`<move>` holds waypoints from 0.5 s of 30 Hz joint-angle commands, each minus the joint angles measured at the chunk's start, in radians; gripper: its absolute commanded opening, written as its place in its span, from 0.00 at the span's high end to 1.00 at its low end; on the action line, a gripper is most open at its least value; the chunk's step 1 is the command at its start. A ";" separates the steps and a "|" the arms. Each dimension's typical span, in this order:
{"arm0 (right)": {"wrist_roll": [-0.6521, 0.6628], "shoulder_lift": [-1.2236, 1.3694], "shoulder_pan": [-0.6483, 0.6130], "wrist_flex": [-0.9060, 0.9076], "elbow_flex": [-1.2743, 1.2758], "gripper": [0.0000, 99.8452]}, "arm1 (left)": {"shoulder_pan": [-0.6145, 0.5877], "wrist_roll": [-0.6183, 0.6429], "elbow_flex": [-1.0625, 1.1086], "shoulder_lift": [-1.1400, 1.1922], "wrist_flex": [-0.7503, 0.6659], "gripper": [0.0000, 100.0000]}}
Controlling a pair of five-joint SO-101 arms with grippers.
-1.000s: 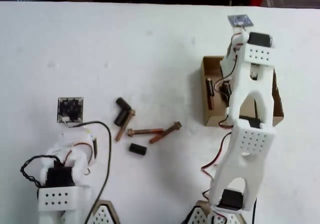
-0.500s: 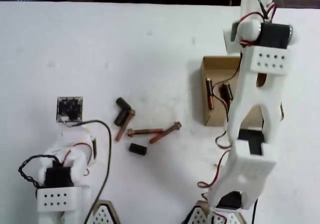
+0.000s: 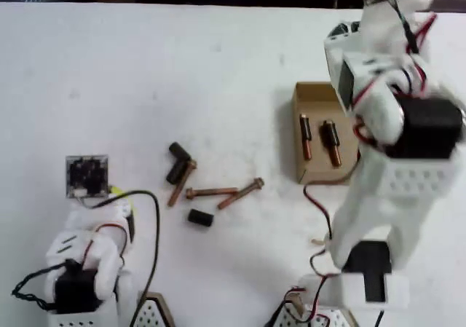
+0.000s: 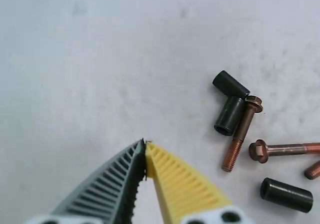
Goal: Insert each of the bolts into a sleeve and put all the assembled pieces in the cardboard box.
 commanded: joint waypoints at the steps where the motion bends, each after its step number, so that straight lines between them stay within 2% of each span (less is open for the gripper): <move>1: 0.002 -0.120 -0.010 0.045 0.051 0.98 | -0.021 -0.012 -0.005 0.013 -0.028 0.98; 4: 0.000 -0.228 -0.019 0.044 0.161 0.98 | -0.016 -0.012 0.002 0.013 -0.023 0.98; 11: 0.000 -0.486 -0.162 0.041 0.408 0.98 | -0.013 -0.011 0.120 0.013 -0.081 0.98; 15: 0.000 -0.591 -0.202 0.041 0.603 0.98 | -0.013 -0.011 0.152 0.013 -0.078 0.98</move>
